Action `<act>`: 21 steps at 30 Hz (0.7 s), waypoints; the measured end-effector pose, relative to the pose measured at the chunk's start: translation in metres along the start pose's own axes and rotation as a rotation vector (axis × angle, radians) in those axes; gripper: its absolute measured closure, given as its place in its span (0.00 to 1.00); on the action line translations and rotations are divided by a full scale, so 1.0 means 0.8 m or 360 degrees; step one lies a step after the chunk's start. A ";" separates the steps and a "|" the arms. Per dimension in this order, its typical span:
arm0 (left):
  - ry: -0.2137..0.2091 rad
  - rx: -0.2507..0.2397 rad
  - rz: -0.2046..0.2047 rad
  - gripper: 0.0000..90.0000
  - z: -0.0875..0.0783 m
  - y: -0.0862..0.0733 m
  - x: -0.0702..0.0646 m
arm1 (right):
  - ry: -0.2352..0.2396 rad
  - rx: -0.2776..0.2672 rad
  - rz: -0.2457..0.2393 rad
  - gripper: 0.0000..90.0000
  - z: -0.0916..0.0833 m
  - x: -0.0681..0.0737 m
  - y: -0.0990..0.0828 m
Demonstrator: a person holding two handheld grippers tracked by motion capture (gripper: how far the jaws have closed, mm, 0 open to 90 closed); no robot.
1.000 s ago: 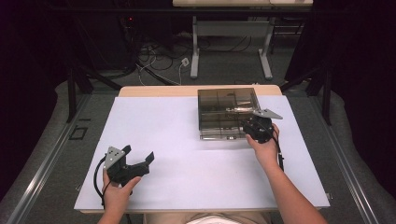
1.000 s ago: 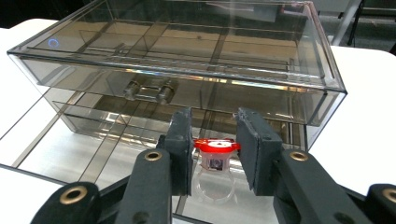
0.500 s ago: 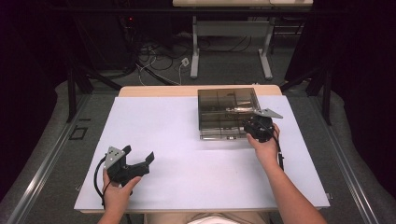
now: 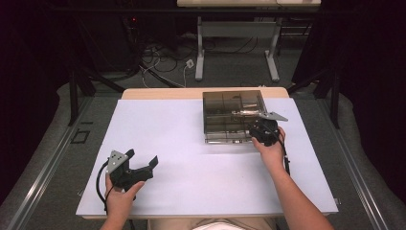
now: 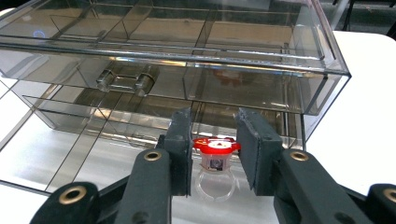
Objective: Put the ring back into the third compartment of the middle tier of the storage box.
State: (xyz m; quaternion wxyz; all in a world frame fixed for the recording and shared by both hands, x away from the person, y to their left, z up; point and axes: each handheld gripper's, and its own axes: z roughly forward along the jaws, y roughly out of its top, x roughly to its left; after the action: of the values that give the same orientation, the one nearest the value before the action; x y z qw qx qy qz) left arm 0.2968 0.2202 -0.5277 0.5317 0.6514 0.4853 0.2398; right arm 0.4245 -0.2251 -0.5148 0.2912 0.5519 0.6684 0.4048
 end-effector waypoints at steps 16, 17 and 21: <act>0.0003 0.0000 0.0002 0.01 0.000 0.000 0.000 | 0.0000 0.0034 0.0003 0.72 0.003 0.000 -0.002; 0.0003 0.0000 0.0002 0.01 0.000 0.000 0.000 | 0.0003 0.0032 0.0004 0.72 0.003 0.000 -0.002; 0.0004 0.0000 0.0002 0.01 0.000 0.000 0.000 | 0.0003 0.0028 -0.0007 0.70 0.002 0.001 -0.002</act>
State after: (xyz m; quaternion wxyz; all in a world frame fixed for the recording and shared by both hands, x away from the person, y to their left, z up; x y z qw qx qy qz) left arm 0.2966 0.2205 -0.5278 0.5310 0.6514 0.4854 0.2409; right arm 0.4248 -0.2244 -0.5165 0.2866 0.5526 0.6734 0.3988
